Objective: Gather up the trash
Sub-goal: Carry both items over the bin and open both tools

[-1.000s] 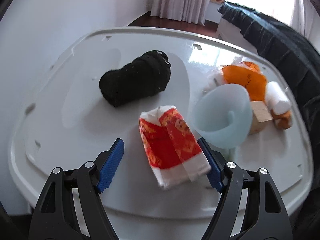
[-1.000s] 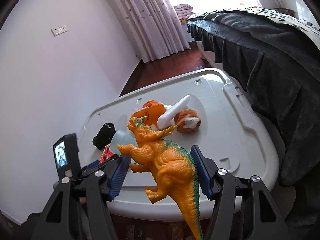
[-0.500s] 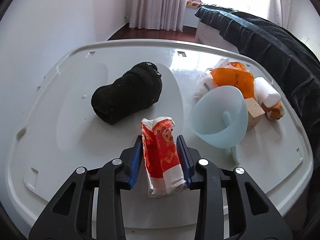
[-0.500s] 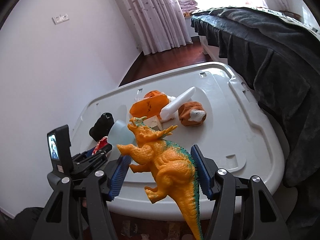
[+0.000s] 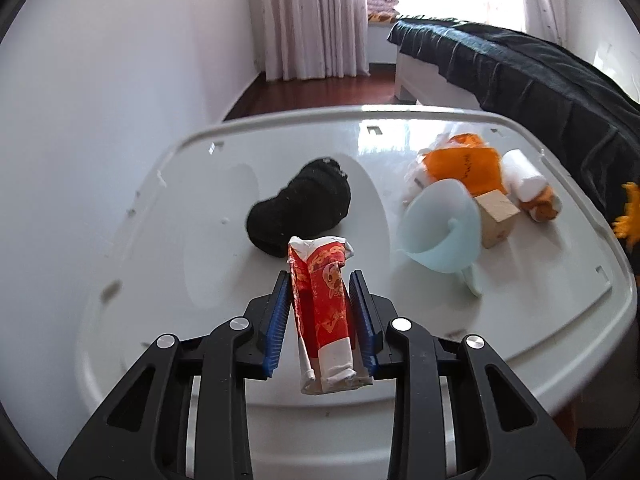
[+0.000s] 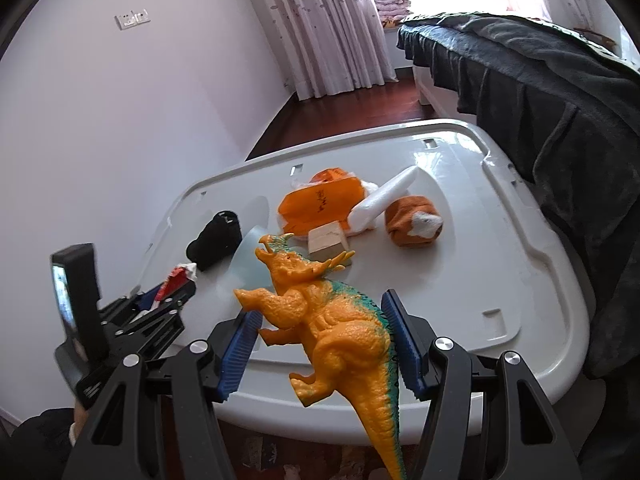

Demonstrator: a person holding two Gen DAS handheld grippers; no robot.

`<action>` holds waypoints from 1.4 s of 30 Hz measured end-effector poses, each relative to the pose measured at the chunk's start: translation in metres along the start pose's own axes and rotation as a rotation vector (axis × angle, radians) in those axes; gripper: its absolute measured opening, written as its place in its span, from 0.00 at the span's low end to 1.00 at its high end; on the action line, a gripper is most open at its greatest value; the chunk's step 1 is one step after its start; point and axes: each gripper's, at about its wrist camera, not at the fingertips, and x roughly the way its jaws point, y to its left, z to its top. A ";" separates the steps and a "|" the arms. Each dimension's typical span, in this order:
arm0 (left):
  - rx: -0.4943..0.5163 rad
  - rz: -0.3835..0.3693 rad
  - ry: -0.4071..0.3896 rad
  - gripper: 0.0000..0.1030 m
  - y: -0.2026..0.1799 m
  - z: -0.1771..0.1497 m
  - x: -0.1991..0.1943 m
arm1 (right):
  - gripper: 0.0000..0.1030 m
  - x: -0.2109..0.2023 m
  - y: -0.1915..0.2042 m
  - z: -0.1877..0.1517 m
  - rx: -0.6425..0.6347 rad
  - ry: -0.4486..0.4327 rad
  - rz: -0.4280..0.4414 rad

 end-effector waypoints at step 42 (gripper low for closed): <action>0.042 -0.158 0.260 0.29 -0.012 -0.188 -0.082 | 0.59 -0.018 0.025 -0.195 0.081 0.249 -0.001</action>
